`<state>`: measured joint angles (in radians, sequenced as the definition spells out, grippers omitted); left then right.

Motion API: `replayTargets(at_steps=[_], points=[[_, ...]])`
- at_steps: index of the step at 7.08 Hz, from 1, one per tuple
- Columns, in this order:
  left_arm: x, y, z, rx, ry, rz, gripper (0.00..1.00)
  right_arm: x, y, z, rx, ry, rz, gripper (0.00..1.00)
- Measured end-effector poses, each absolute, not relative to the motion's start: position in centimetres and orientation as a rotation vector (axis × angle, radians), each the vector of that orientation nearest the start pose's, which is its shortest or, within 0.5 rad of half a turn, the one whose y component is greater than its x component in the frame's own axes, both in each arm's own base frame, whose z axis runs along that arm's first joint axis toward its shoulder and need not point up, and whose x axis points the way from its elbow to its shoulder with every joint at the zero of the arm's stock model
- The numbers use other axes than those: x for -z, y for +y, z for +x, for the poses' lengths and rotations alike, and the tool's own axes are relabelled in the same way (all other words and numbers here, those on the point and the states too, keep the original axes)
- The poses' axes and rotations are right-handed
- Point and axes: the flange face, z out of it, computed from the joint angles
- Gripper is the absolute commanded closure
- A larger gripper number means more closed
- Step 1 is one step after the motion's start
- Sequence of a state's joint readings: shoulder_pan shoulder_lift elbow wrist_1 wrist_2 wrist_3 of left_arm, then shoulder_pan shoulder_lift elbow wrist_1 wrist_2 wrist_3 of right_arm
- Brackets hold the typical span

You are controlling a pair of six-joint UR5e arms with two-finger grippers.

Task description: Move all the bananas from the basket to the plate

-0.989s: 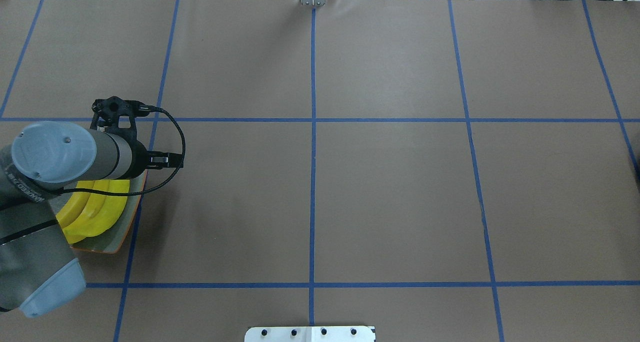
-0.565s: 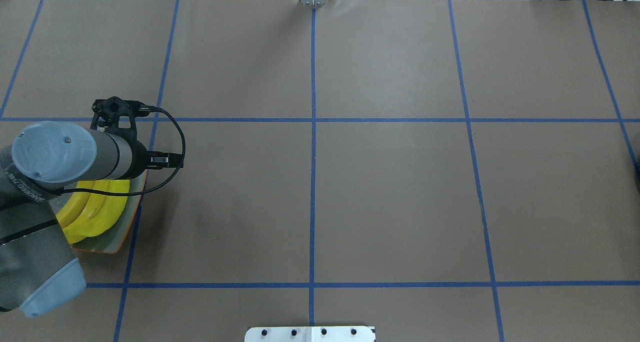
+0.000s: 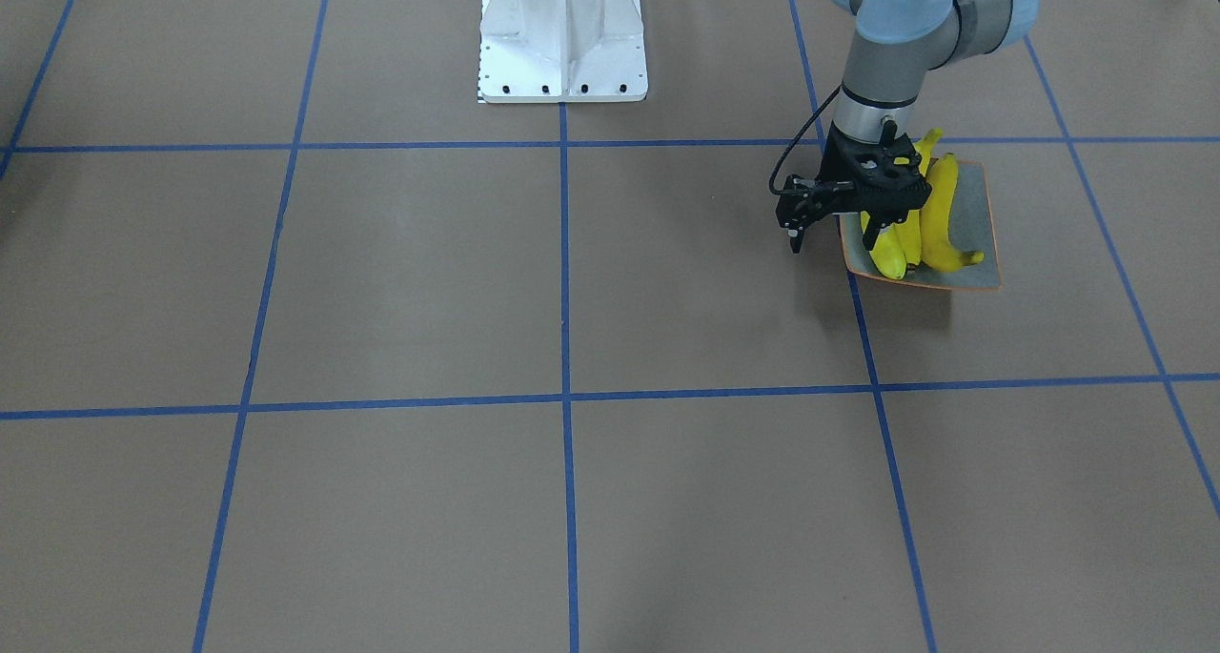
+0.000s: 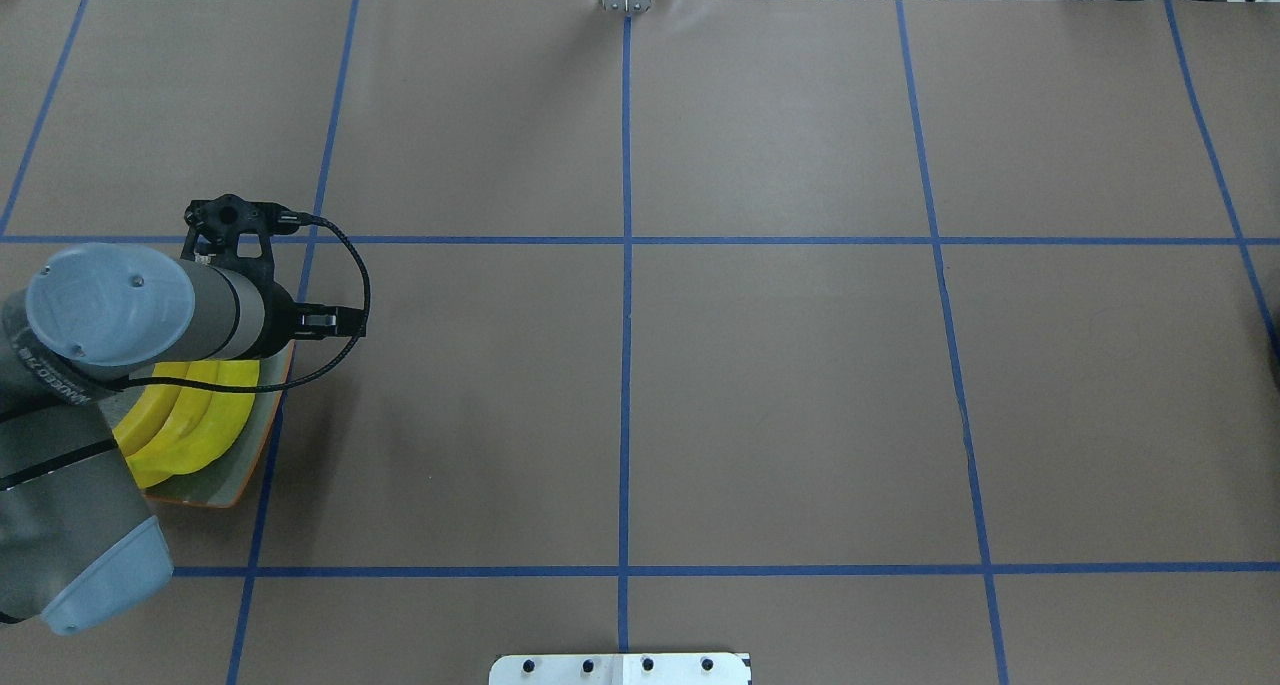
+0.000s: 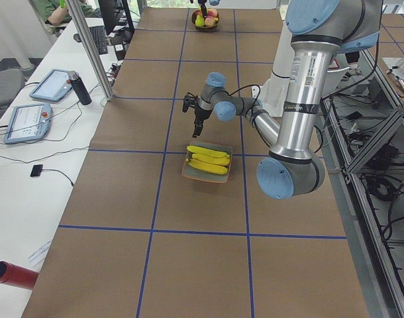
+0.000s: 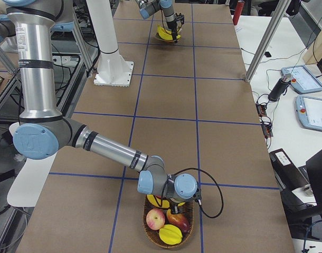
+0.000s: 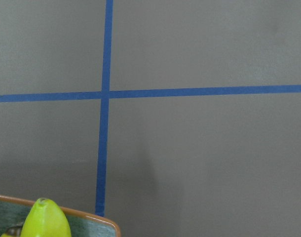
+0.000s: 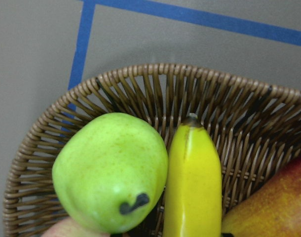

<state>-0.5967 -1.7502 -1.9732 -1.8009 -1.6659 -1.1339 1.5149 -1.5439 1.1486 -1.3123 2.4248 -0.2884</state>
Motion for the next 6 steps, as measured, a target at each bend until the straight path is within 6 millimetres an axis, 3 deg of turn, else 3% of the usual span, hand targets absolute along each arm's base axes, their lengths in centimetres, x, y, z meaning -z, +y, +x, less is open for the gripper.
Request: replayTargets(at_steps=[6], points=[[-36.18, -40.87, 38.13, 0.113, 0.748, 0.322, 0.0, -82.2, -45.96, 3.25, 0.258, -0.865, -0.044, 0.26]])
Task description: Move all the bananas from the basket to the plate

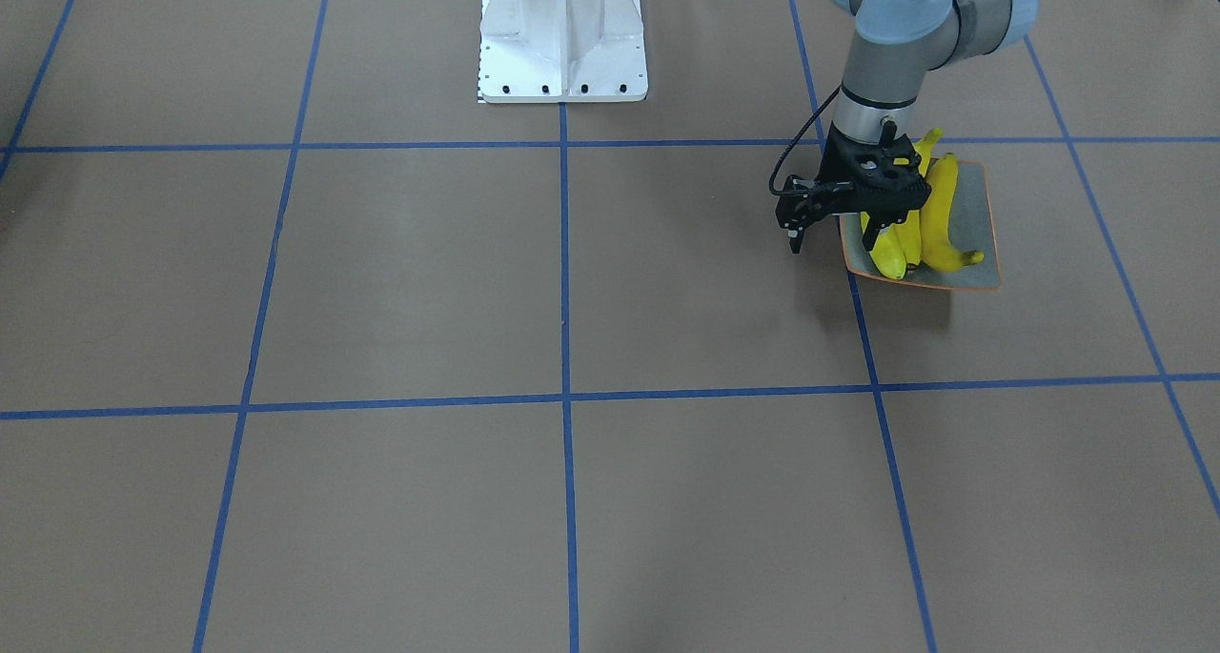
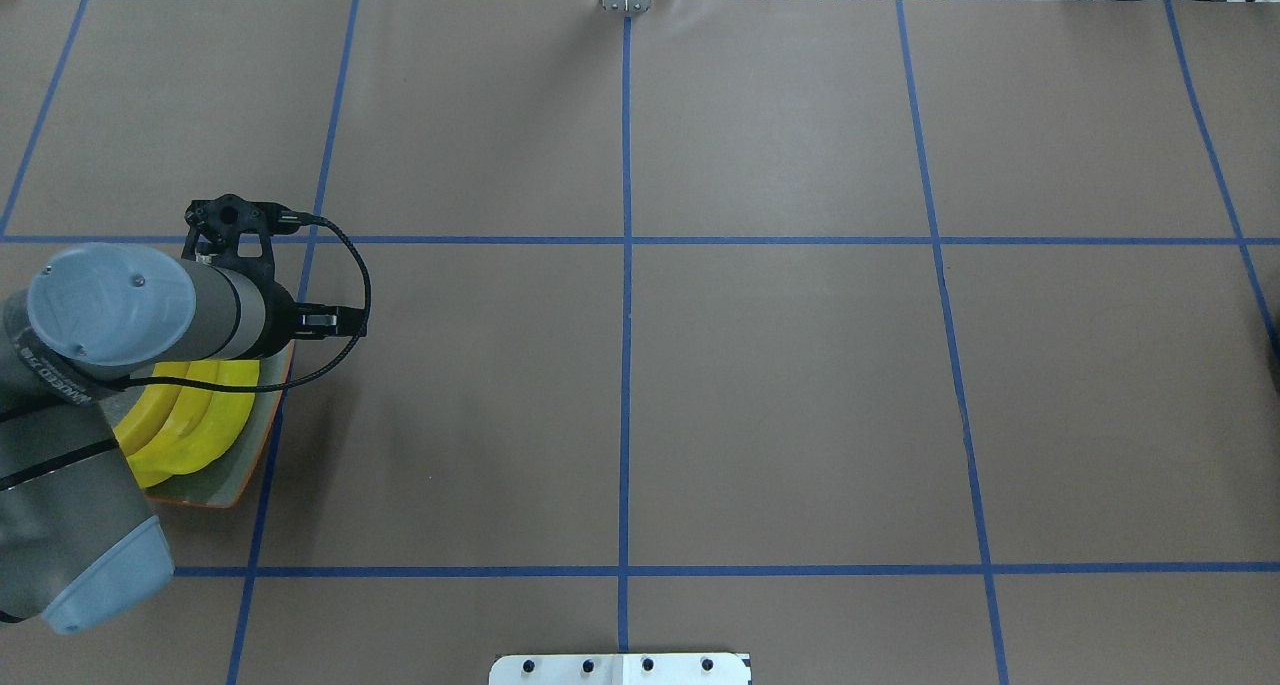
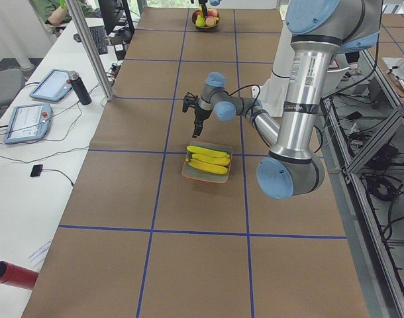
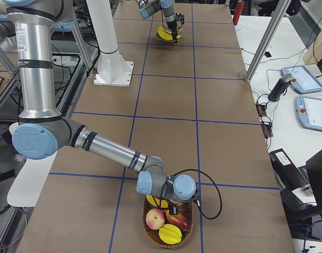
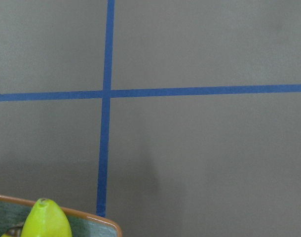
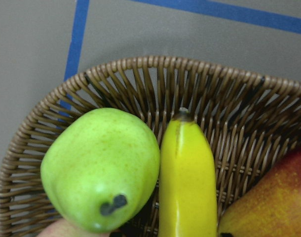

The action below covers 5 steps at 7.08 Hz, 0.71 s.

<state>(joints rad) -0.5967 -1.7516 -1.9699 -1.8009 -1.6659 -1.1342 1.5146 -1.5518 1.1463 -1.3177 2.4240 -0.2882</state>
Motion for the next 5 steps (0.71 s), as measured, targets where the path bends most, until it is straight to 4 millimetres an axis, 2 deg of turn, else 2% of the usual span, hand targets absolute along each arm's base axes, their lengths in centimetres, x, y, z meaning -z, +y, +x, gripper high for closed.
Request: replayTargets(at_steps=[2, 3, 5], points=[[-36.36, -40.91, 38.22, 0.112, 0.745, 0.32, 0.0, -82.53, -45.59, 3.24, 0.242, -0.867, -0.059, 0.27], [-36.38, -40.89, 38.25, 0.111, 0.745, 0.32, 0.0, -82.62, -45.51, 3.24, 0.228, -0.867, -0.07, 0.34], [-36.4, -40.88, 38.28, 0.11, 0.744, 0.32, 0.0, -82.65, -45.46, 3.24, 0.219, -0.867, -0.077, 0.91]])
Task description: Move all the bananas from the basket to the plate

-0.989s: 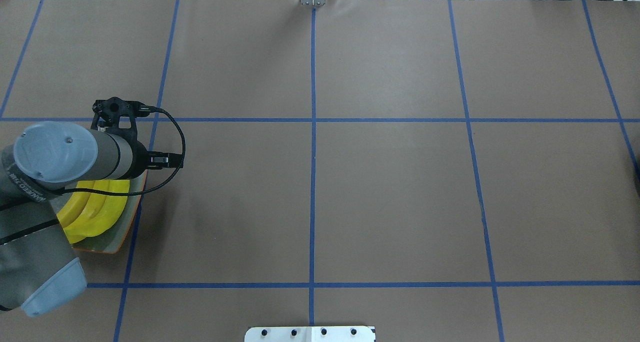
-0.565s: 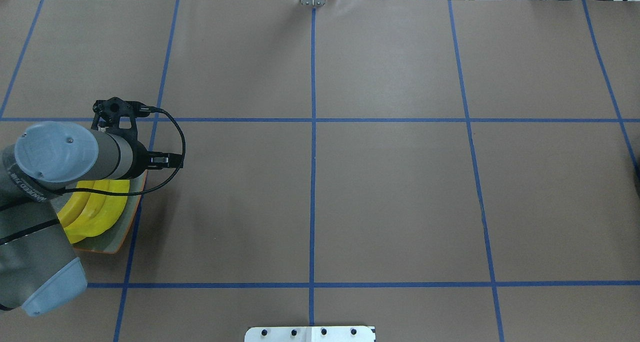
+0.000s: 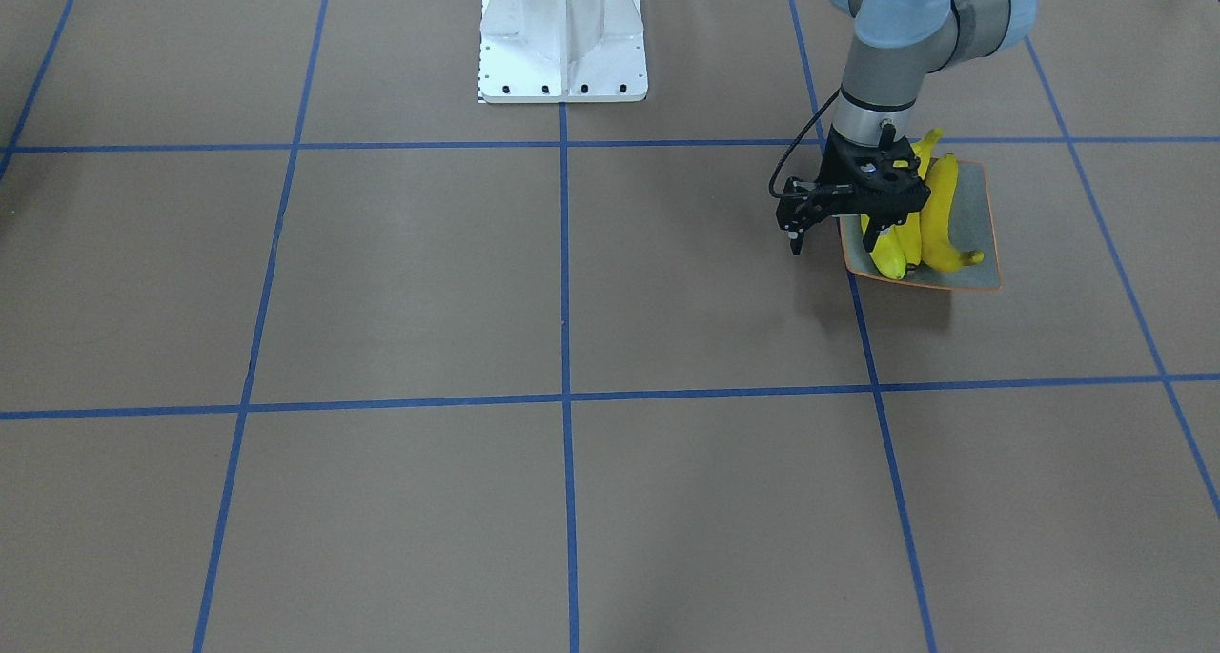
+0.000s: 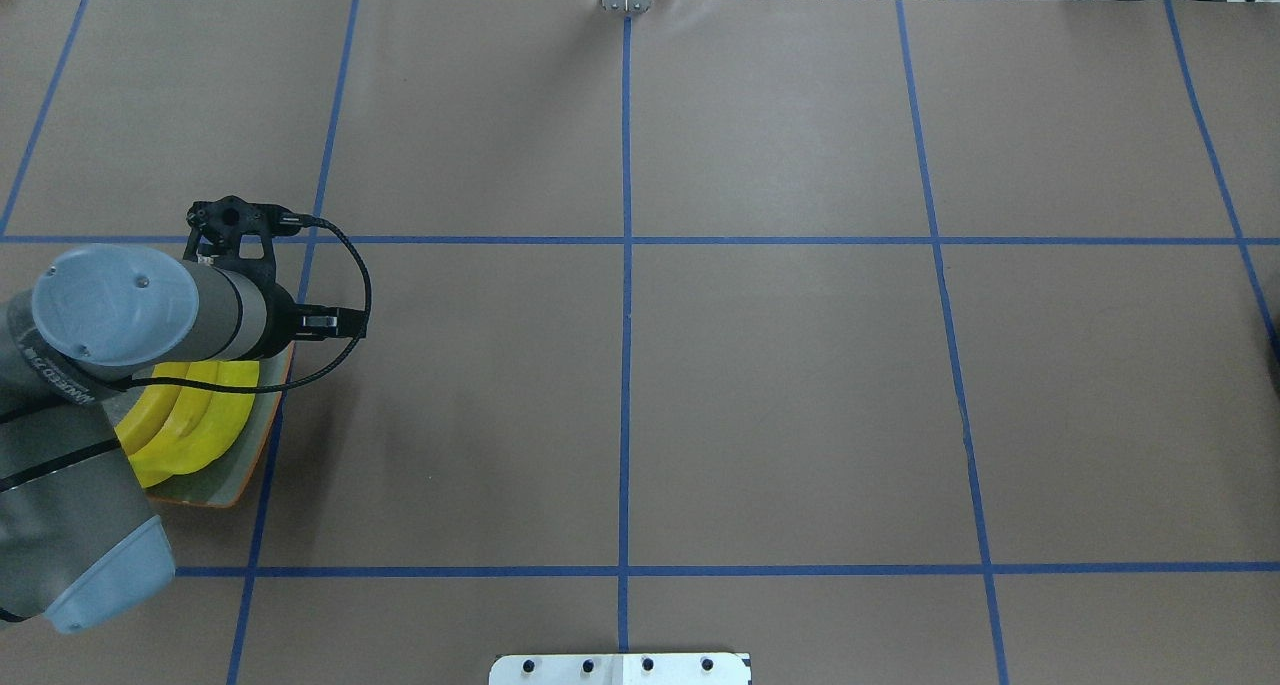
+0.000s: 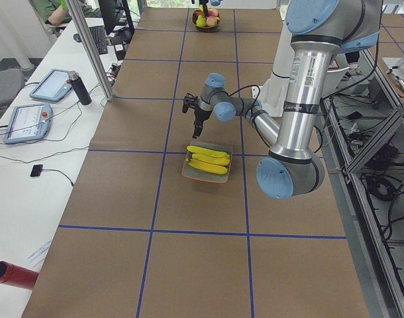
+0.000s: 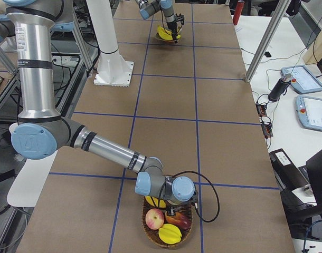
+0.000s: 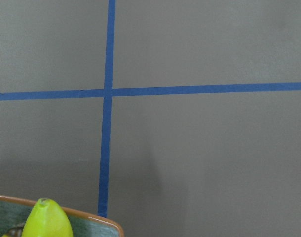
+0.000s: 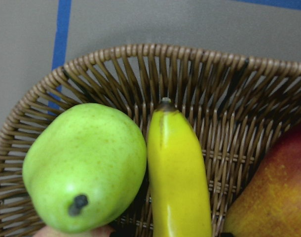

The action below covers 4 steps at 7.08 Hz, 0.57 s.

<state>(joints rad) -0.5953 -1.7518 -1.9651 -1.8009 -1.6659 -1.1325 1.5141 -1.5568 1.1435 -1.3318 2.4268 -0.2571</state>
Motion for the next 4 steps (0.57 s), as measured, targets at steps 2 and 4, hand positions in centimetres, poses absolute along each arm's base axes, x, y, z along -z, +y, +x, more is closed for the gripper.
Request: replayTargets(at_steps=[2, 4], points=[[-36.47, -40.93, 38.36, 0.11, 0.743, 0.319, 0.0, -82.38, -45.72, 3.24, 0.223, -0.865, -0.071, 1.0], [-36.66, -41.06, 38.56, 0.11, 0.74, 0.317, 0.0, -82.05, -46.09, 3.25, 0.227, -0.86, -0.065, 1.0]])
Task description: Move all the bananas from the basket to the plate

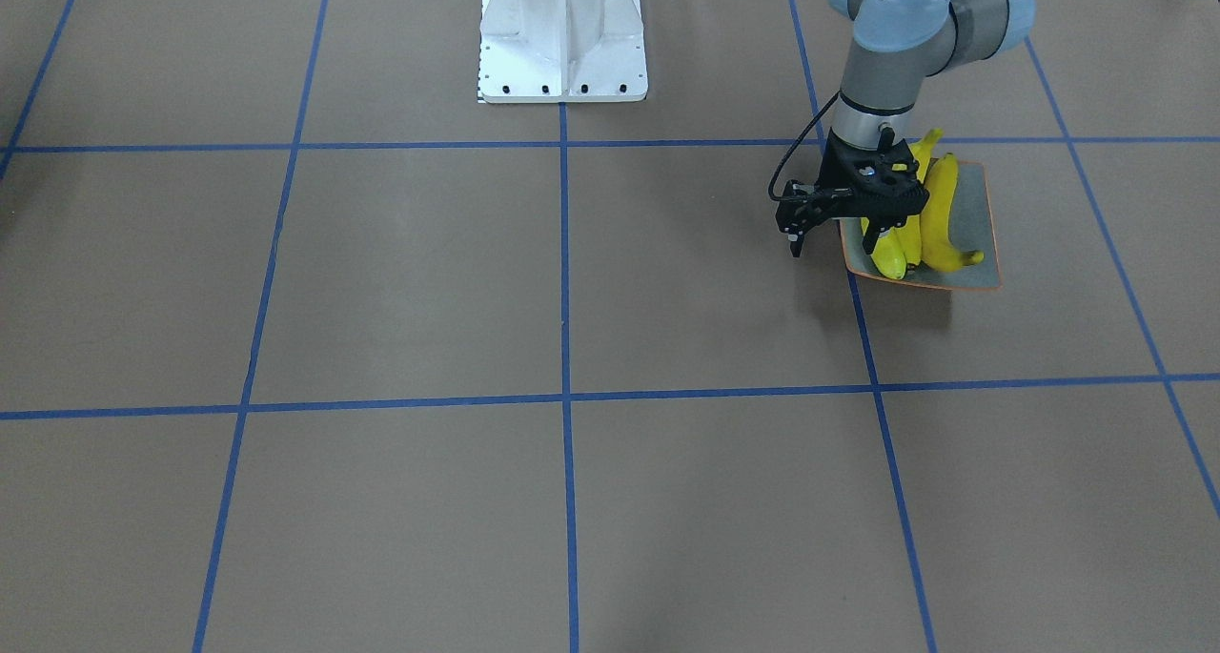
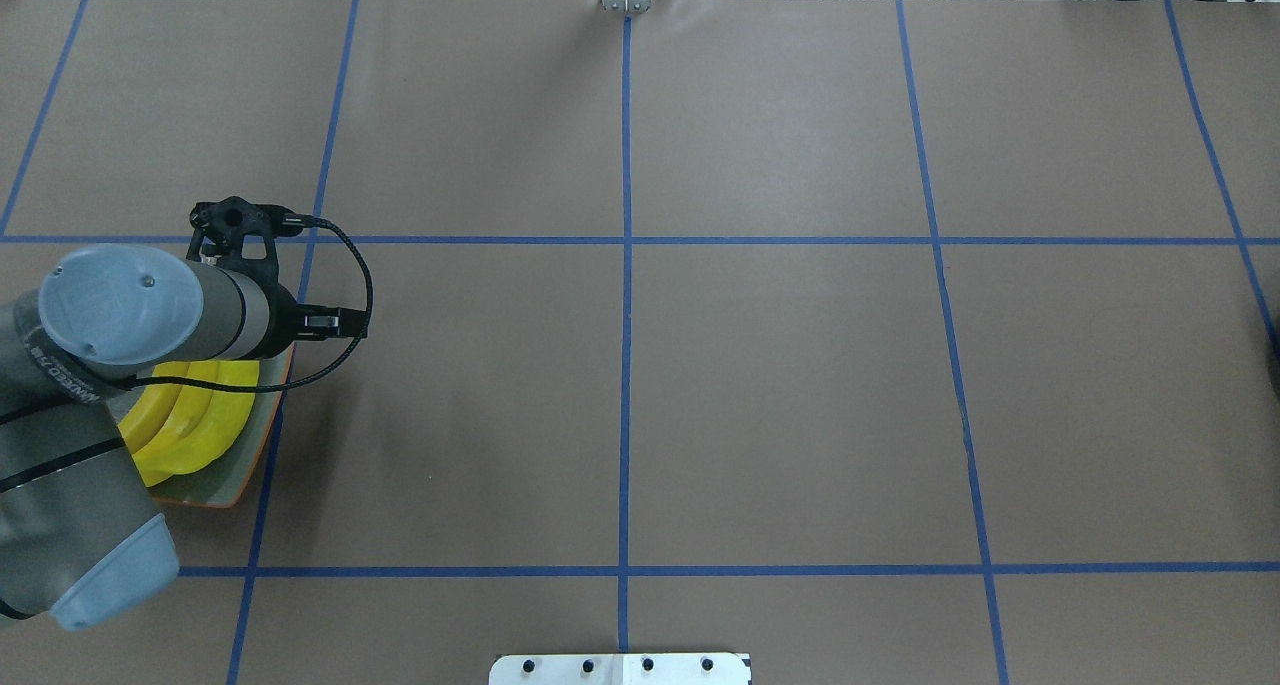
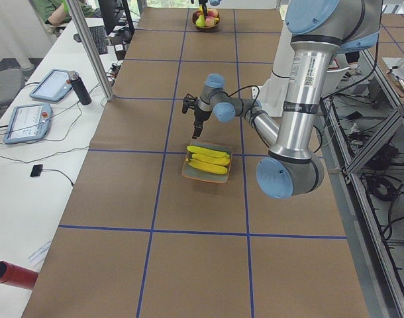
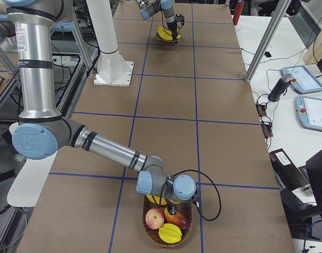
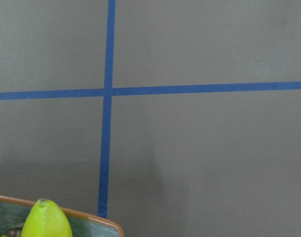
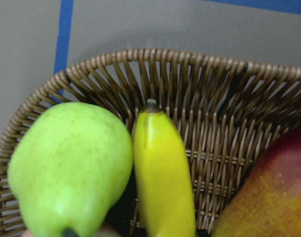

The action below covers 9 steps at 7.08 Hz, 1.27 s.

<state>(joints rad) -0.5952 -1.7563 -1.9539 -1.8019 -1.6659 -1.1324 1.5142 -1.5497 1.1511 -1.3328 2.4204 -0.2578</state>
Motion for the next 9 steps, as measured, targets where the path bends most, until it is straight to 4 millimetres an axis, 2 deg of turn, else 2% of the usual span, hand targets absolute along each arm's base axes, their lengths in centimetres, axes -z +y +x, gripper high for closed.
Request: replayTargets(at_steps=[2, 4, 7, 9], points=[[-36.7, -41.1, 38.6, 0.111, 0.74, 0.317, 0.0, -81.7, -46.4, 3.3, 0.231, -0.855, -0.057, 1.0], [-36.6, -41.1, 38.6, 0.111, 0.741, 0.317, 0.0, -80.4, -46.7, 3.6, 0.234, -0.852, -0.038, 1.0], [-36.5, -41.1, 38.6, 0.112, 0.743, 0.317, 0.0, -77.9, -47.1, 6.0, 0.205, -0.847, -0.008, 1.0], [-36.6, -41.1, 38.7, 0.112, 0.743, 0.317, 0.0, -77.5, -46.9, 7.4, 0.191, -0.845, 0.013, 1.0]])
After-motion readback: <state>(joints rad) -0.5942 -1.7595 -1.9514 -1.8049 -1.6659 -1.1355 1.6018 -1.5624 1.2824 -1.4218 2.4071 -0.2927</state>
